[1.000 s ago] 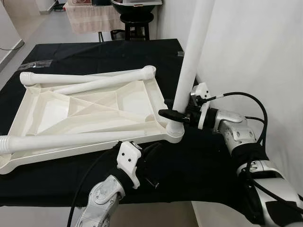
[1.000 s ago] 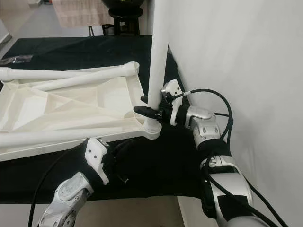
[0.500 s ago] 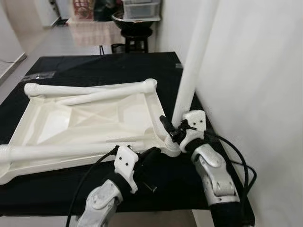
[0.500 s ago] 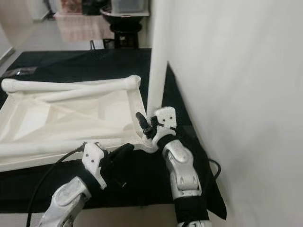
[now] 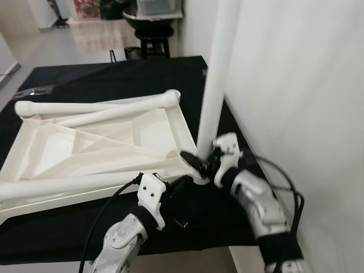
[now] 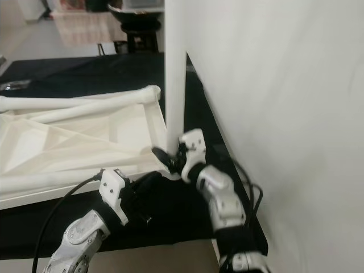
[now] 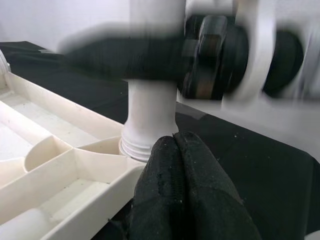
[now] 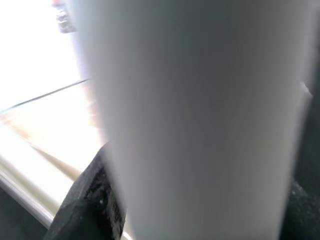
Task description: Building children table
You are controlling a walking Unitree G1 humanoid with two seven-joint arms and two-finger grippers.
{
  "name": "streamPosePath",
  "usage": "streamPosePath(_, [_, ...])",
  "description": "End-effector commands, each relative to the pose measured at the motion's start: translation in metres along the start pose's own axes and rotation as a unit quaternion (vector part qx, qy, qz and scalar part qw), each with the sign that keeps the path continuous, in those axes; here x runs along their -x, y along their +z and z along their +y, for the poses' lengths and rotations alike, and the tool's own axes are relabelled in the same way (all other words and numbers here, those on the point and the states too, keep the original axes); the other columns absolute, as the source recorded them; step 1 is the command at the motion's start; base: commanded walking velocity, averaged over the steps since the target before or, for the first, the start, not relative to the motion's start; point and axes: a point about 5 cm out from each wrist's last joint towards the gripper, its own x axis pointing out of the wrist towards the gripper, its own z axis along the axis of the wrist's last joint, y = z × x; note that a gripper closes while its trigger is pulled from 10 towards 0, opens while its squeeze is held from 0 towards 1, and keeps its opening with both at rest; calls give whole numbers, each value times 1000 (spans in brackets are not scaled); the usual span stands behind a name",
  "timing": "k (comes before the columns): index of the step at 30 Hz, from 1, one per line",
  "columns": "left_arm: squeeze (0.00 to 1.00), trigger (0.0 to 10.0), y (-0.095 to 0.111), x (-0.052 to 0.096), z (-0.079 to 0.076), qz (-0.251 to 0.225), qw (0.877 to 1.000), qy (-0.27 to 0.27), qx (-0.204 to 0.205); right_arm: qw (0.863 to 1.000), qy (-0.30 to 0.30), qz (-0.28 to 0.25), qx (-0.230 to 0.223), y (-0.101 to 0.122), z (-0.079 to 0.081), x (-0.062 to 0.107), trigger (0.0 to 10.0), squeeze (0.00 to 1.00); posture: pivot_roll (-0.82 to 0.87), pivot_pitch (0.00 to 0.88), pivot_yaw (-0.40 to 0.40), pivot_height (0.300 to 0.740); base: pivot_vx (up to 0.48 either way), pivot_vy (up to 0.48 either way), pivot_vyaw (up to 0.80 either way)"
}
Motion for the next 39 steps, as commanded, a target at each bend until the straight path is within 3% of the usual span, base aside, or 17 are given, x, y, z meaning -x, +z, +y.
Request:
streamPosePath(1, [0,10000,-3,1,-1,7,1000,-2,6,999,51,-8,6,4,6,-5,10000,0,20,64,-6,740,0,0,0])
streamPosePath(3, [0,10000,-4,0,-1,7,1000,-2,7,995,96,10,22,6,-2,-6,10000,0,21,61,-11,740,0,0,0])
streamPosePath(10, [0,10000,-5,-1,-2,7,1000,-2,8,986,158,46,25,5,-15,-9,10000,0,32,54,-21,740,0,0,0])
streamPosePath(11, [0,10000,-6,-1,-3,7,1000,-2,8,985,165,44,13,7,-18,-10,3333,0,36,53,-24,740,0,0,0])
streamPosePath(12, [0,10000,-6,-1,-3,6,1000,-1,9,984,172,41,2,9,-20,-11,3333,0,36,53,-24,740,0,0,0])
streamPosePath(13, [0,10000,-6,-1,-4,6,1000,-1,9,984,172,42,-3,9,-22,-12,0,0,39,51,-28,740,0,0,0])
streamPosePath(20, [0,10000,-7,-1,-5,6,1000,-2,11,984,172,45,-9,4,-29,-13,0,0,36,52,-29,740,0,0,0])
streamPosePath(27, [0,10000,-6,0,-6,5,1000,-2,13,986,159,46,-8,-8,-32,4,0,0,24,55,-23,740,0,0,0])
streamPosePath(29, [0,10000,-5,1,-6,5,1000,-3,12,992,110,57,6,-14,-35,13,0,0,5,67,-12,740,0,0,0])
streamPosePath(34, [0,10000,-5,1,-6,5,1000,-4,12,994,84,63,17,-17,-36,16,0,0,5,67,-12,740,0,0,0])
streamPosePath(35, [0,10000,-4,2,-5,5,1000,-4,12,994,-90,61,21,-26,-40,15,0,0,-10,78,-10,740,0,0,0])
streamPosePath(36, [0,10000,-4,3,-5,5,1000,-4,12,975,-210,76,1,-44,-26,22,0,0,-19,87,-9,740,0,0,0])
streamPosePath(37, [0,10000,-4,3,-5,5,1000,-4,12,975,-210,76,1,-44,-26,22,0,0,-19,87,-9,740,0,0,0])
streamPosePath(38, [0,10000,-3,3,-4,5,1000,-4,12,965,-249,87,9,-56,-5,24,0,0,-15,93,-7,740,0,0,0])
streamPosePath(39, [0,10000,-3,3,-4,5,1000,-4,12,965,-249,87,9,-56,-5,24,0,0,-15,93,-7,740,0,0,0])
